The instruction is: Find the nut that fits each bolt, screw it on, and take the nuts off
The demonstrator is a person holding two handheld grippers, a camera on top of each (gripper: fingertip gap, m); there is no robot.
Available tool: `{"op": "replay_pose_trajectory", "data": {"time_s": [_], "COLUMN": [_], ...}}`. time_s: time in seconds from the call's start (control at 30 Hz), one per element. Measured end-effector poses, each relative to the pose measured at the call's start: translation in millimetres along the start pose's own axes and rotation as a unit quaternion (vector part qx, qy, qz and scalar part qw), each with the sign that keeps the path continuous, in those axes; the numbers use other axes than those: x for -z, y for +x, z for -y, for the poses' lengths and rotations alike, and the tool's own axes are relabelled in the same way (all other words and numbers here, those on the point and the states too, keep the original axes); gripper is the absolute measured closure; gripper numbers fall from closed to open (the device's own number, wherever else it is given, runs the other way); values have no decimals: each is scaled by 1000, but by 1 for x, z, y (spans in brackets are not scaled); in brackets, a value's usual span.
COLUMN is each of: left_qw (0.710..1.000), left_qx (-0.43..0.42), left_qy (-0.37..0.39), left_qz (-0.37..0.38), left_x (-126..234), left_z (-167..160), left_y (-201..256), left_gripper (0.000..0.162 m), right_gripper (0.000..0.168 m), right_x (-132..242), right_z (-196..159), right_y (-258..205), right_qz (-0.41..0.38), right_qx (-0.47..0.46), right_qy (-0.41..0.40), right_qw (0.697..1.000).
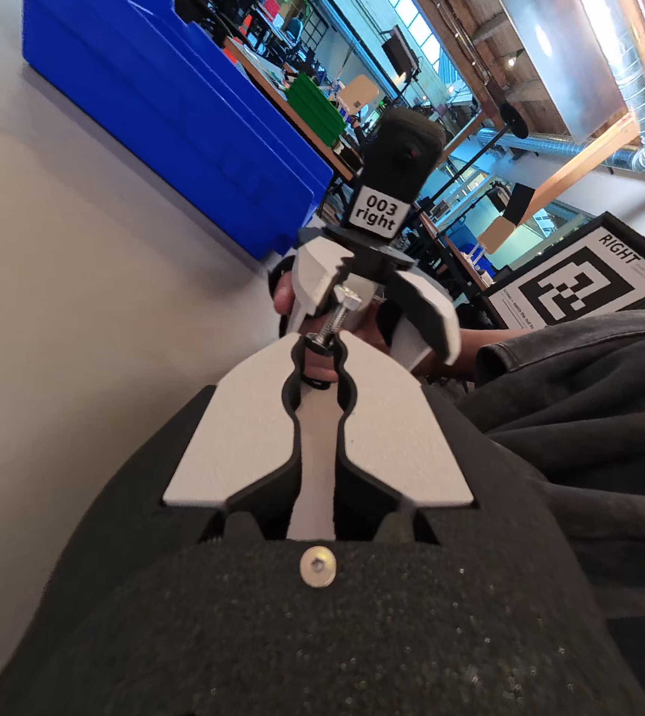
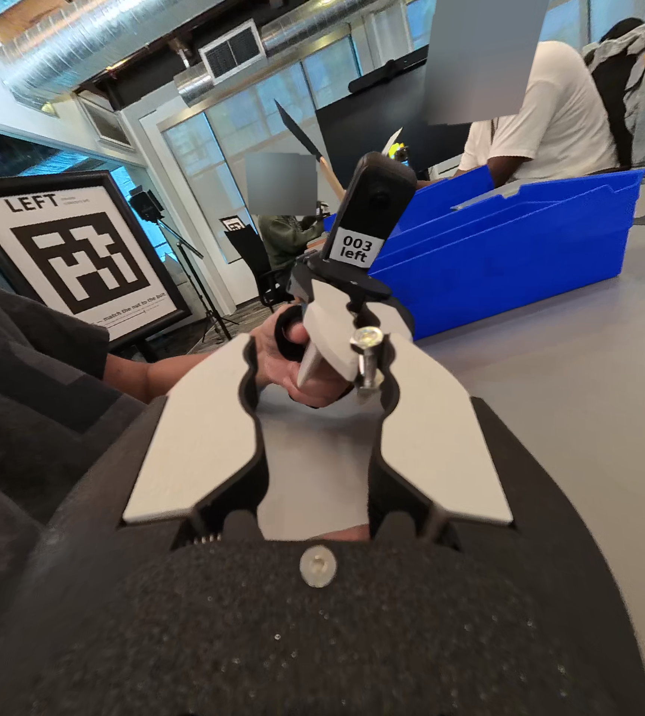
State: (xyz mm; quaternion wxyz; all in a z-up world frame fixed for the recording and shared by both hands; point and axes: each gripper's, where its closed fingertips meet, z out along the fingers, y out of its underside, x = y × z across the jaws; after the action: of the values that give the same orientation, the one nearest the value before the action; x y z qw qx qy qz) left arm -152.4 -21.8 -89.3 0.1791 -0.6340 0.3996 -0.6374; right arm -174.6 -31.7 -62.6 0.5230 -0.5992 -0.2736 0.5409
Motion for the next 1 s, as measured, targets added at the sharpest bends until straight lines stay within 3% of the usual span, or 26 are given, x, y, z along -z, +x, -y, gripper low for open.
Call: {"op": "replay_pose_trajectory", "data": {"time_s": [0.13,0.33,0.4,0.5,0.73,0.8,0.83,0.9,1.0], "left_qw": [999,1000,999,998,1000,999,999,997,998], "left_qx": [22,20,32,42,15,29,38,46,36], "left_qy": [25,0,14,36,-2,16,33,54,42], "left_qz": [33,-13,-11,15,-3,-1,10,21,11], "left_x": [16,-4,1,15,-2,7,14,27,27], "left_z": [8,-2,3,9,-3,4,9,16,13], "left_y": [-20,-1,-7,-20,-5,-11,-17,-26,-19], "left_gripper": [149,149,149,149,149,149,149,149,149], "right_gripper": [113,110,104,111,110,106,115,113,114], "right_x": [12,3,5,12,3,7,10,15,16], "right_z": [1,1,1,0,1,1,0,2,1], "right_y": [6,7,6,9,7,7,3,6,12], "right_qz": [-18,-14,-21,-29,-16,-24,-13,-21,-29], "right_qx": [4,2,9,7,4,7,5,-1,-4], "right_qy": [5,6,7,6,9,8,7,12,10], "right_qw": [1000,1000,1000,1000,1000,1000,1000,1000,1000]}}
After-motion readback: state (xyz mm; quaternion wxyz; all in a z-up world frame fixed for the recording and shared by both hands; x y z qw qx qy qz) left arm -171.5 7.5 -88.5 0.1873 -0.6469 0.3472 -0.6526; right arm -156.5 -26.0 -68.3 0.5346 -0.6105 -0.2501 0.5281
